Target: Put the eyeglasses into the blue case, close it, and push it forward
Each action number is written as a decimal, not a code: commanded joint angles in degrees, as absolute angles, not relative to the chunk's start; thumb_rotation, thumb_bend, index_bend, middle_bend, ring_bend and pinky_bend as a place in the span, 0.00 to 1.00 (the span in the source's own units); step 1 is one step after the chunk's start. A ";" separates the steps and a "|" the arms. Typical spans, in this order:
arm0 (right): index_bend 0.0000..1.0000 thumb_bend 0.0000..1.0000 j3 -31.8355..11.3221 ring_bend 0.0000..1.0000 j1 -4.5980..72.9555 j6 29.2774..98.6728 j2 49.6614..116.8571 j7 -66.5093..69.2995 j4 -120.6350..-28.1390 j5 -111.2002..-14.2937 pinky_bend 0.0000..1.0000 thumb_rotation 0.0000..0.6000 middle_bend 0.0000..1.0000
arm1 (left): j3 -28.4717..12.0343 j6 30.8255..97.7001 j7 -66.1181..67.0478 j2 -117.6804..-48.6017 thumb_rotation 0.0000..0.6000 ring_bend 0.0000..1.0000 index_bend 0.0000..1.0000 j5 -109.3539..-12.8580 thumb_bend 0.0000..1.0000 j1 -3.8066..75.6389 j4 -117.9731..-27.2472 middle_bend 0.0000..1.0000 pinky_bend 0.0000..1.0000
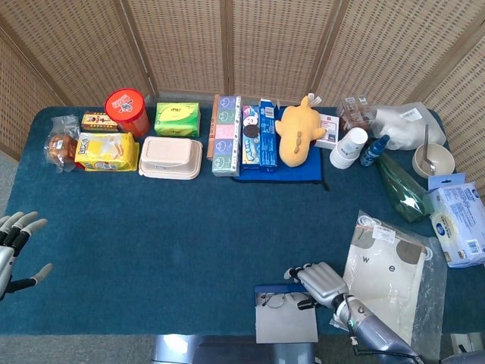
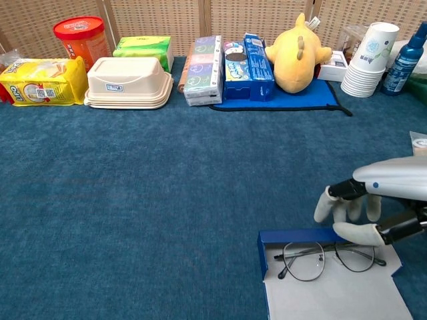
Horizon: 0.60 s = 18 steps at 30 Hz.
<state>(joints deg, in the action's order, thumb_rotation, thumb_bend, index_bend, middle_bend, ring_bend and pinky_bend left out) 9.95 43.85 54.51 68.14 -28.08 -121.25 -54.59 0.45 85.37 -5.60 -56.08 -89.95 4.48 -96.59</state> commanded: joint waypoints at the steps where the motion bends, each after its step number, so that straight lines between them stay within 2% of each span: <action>1: 0.21 0.45 9.19 0.26 42.54 55.63 67.73 -26.61 -120.80 -58.49 0.35 0.15 0.31 | 0.37 85.89 -5.50 -55.95 0.90 0.07 0.16 -90.08 0.21 4.24 -96.72 0.12 0.06; 9: 0.13 0.43 11.09 0.21 37.81 59.98 68.09 -26.33 -118.50 -70.83 0.31 0.17 0.26 | 0.19 87.58 -5.83 -55.40 0.91 0.07 0.16 -90.37 0.21 3.48 -96.73 0.12 0.06; 14: 0.10 0.40 12.87 0.16 34.19 63.11 68.06 -23.79 -115.31 -80.22 0.29 0.29 0.22 | -0.16 89.01 -7.49 -54.78 0.90 0.07 0.15 -90.78 0.21 3.06 -96.22 0.12 0.06; 18: 0.07 0.38 14.28 0.13 31.60 65.43 68.36 -22.60 -112.97 -86.11 0.27 0.35 0.20 | -0.22 89.71 -8.78 -54.52 0.90 0.07 0.14 -90.77 0.21 2.66 -95.83 0.12 0.06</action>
<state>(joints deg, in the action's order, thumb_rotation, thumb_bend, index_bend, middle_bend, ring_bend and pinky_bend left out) 12.98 33.74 63.45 68.14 -23.74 -114.93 -82.75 -0.17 89.49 -8.48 -54.61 -90.80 2.81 -95.97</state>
